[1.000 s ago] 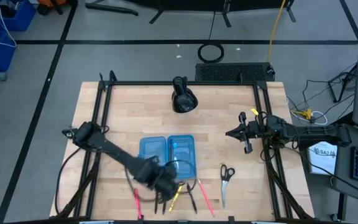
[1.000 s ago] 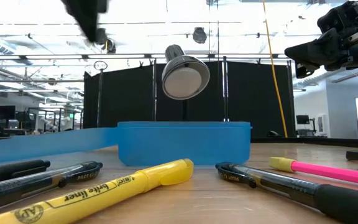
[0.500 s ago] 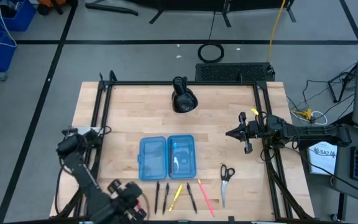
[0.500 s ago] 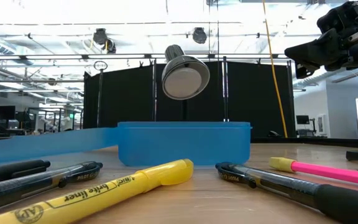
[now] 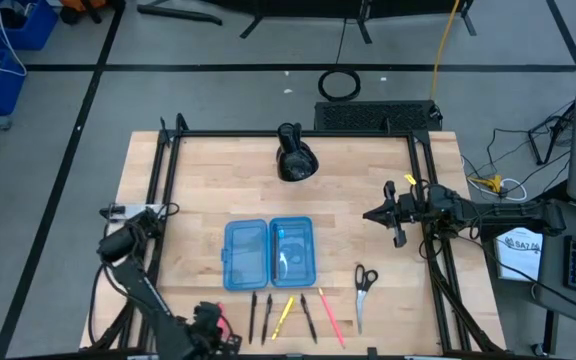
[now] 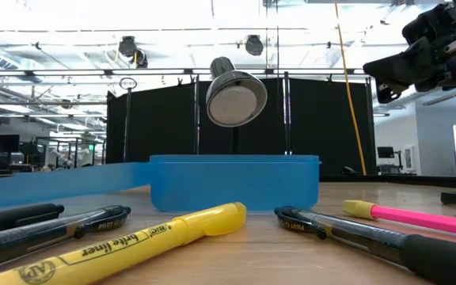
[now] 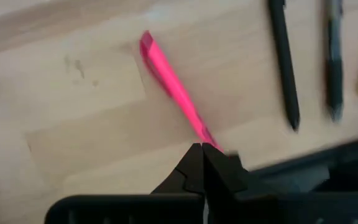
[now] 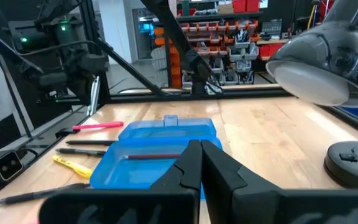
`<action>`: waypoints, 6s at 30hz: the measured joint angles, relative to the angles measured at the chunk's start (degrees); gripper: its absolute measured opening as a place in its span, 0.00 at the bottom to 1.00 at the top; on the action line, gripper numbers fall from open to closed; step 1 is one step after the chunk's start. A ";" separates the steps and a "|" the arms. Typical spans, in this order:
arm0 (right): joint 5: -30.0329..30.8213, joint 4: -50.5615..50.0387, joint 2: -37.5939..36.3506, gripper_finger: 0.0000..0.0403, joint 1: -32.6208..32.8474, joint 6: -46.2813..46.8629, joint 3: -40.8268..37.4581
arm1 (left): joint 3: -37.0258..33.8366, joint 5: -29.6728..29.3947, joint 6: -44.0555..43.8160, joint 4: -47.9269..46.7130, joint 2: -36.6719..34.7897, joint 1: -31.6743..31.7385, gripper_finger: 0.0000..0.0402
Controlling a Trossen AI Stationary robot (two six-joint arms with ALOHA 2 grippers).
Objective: Pick & place school supplies into a supply box
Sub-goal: Put the pink pen into the blue supply box
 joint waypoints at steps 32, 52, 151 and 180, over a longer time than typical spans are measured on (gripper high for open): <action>0.11 -1.22 0.00 0.00 -0.01 -0.51 0.01 | -0.02 7.15 -0.02 -1.49 6.52 8.43 0.78; 0.18 -1.23 0.00 0.00 0.00 -1.68 0.02 | -0.02 7.39 -2.36 -9.38 6.54 6.92 0.67; 2.12 4.96 0.00 0.00 -0.02 3.63 0.02 | -42.88 11.73 123.77 31.15 -29.20 10.88 0.52; 6.30 5.23 0.02 0.00 -0.02 5.11 0.01 | -42.91 -6.38 151.04 37.02 -26.15 7.37 0.67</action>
